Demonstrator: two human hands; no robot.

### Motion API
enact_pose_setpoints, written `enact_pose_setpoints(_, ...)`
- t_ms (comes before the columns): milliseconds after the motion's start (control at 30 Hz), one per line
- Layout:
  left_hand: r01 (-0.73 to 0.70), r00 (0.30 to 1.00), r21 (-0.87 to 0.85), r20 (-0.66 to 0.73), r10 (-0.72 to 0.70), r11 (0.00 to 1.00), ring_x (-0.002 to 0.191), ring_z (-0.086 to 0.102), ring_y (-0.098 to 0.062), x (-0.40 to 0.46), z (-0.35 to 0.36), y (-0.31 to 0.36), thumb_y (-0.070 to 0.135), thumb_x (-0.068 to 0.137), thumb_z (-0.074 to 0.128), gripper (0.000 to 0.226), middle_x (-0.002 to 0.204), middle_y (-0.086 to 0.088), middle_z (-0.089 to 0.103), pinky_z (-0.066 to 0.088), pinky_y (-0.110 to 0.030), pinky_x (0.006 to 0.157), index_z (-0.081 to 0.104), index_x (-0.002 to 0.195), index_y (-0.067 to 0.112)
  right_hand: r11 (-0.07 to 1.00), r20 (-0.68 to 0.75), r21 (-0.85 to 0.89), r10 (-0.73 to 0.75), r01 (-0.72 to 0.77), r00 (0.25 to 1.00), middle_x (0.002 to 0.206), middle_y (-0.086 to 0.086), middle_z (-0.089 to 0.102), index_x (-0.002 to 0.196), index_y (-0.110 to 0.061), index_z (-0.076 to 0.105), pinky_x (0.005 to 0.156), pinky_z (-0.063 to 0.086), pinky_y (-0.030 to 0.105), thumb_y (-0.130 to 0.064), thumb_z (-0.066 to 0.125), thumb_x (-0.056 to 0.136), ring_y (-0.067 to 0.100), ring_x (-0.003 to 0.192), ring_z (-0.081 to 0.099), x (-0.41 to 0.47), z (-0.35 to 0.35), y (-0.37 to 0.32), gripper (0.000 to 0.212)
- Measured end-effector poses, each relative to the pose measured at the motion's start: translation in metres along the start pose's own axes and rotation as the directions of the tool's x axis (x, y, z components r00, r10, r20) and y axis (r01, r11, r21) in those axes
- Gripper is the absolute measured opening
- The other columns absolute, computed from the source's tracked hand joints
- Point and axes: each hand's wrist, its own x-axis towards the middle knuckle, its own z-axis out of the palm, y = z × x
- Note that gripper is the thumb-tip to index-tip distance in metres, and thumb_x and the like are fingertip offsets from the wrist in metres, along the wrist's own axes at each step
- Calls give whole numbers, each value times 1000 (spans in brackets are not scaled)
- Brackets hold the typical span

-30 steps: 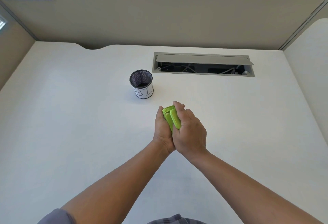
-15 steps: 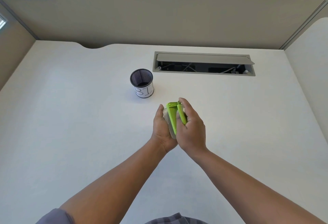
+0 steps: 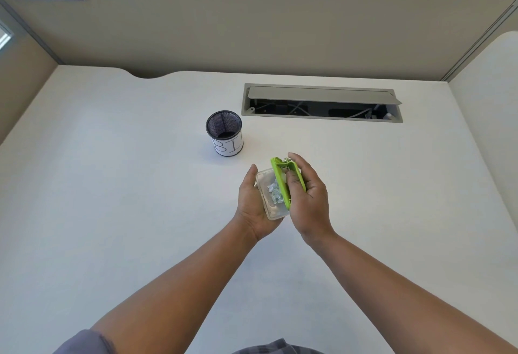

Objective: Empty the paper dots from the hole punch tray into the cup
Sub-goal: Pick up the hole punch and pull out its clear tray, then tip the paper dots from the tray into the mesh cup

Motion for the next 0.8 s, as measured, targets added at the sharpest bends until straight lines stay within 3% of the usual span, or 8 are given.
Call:
enact_pose_setpoints(100, -6, 1000, 6, 19, 6, 1000, 96, 72, -31, 0, 0, 1, 66, 97, 35, 73, 108, -16, 74, 51, -41, 96, 73, 114, 6, 984, -2, 156, 90, -89, 996, 122, -5, 72, 127, -28, 67, 101, 54, 41, -24, 55, 100, 12, 114, 66, 4, -2, 1, 31)
enact_pose_setpoints(233, -18, 1000, 19, 23, 18, 1000, 91, 74, -32, 1, 1, 3, 67, 97, 33, 75, 106, -17, 75, 52, -42, 89, 74, 111, 6, 963, 28, 220, 151, -153, 988, 118, -2, 74, 124, -30, 70, 98, 54, 46, -23, 54, 98, 21, 109, 68, 9, -5, 0, 31)
enact_pose_setpoints(400, -25, 1000, 55, 20, 24, 998, 85, 75, -32, 2, -1, 4, 67, 98, 28, 76, 103, -18, 76, 54, -41, 79, 71, 113, 7, 929, 76, 284, 225, -237, 971, 106, 1, 73, 125, -29, 69, 70, 51, 31, -17, 52, 102, 17, 87, 62, 12, -6, 3, 31)
enact_pose_setpoints(500, -37, 999, 54, 21, 36, 998, 88, 75, -34, 2, -2, 4, 67, 98, 28, 77, 106, -20, 75, 53, -42, 81, 70, 115, 5, 880, 128, 357, 287, -314, 950, 100, 8, 70, 120, -30, 71, 72, 45, 39, -18, 53, 100, 26, 87, 56, 15, -8, 7, 29)
enact_pose_setpoints(667, -42, 999, 47, 19, 42, 998, 94, 69, -34, 3, -7, 5, 66, 98, 31, 76, 108, -20, 70, 52, -42, 88, 68, 119, 3, 778, 259, 452, 354, -436, 899, 123, 24, 68, 130, -18, 64, 69, 51, 33, -15, 50, 99, 29, 90, 63, 20, -15, 13, 34)
enact_pose_setpoints(733, -44, 999, 43, 25, 43, 998, 80, 62, -28, 5, -9, 7, 65, 97, 34, 73, 91, -14, 65, 50, -37, 78, 66, 117, 3, 760, 287, 477, 340, -442, 895, 112, 20, 71, 130, -17, 64, 62, 50, 29, -16, 49, 100, 24, 78, 63, 21, -18, 13, 34)
enact_pose_setpoints(800, -54, 998, 43, 25, 53, 998, 69, 58, -23, 6, -13, 10, 63, 97, 36, 70, 81, -10, 60, 50, -33, 69, 67, 111, 3, 841, 185, 391, 327, -375, 927, 94, 3, 70, 123, -27, 68, 56, 44, 27, -17, 48, 102, 18, 69, 55, 23, -21, 15, 31)
